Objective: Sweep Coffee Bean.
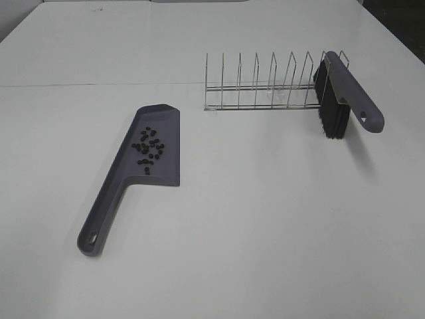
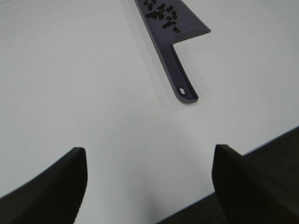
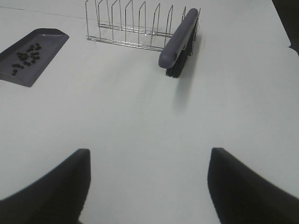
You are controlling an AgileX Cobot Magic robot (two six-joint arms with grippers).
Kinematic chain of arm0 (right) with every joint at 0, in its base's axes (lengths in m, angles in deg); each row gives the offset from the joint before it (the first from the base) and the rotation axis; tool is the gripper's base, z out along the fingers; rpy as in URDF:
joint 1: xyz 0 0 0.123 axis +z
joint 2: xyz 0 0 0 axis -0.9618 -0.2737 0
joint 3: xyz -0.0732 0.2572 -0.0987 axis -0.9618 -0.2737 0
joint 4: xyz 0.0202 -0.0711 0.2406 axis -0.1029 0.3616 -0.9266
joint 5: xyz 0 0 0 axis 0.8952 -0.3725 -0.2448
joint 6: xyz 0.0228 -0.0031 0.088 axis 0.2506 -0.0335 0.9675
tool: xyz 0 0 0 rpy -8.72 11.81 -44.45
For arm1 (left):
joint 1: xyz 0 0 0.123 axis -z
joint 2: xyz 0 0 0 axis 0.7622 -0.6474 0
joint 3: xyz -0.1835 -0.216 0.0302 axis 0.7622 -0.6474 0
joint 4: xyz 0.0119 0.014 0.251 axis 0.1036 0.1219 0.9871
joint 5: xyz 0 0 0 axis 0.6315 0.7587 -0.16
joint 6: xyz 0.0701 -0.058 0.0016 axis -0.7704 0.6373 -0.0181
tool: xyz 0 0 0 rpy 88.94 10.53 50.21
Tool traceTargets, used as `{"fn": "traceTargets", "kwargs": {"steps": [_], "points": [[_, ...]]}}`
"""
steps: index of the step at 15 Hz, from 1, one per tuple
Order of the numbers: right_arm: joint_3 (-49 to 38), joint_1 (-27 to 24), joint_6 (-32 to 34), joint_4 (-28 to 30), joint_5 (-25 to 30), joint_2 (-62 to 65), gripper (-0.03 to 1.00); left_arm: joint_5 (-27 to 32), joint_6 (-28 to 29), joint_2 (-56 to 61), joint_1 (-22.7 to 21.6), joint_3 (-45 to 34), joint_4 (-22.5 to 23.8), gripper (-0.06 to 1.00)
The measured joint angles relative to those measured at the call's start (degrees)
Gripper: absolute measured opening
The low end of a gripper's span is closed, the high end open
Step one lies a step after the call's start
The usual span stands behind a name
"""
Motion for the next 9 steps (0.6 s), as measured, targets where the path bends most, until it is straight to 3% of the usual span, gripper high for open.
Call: {"fn": "traceTargets", "kwargs": {"steps": [9], "points": [[0.0, 0.0, -0.5, -0.1, 0.0, -2.3, 0.66, 0.0, -0.6, 0.0, 0.0, 0.0, -0.6, 0.68]]}}
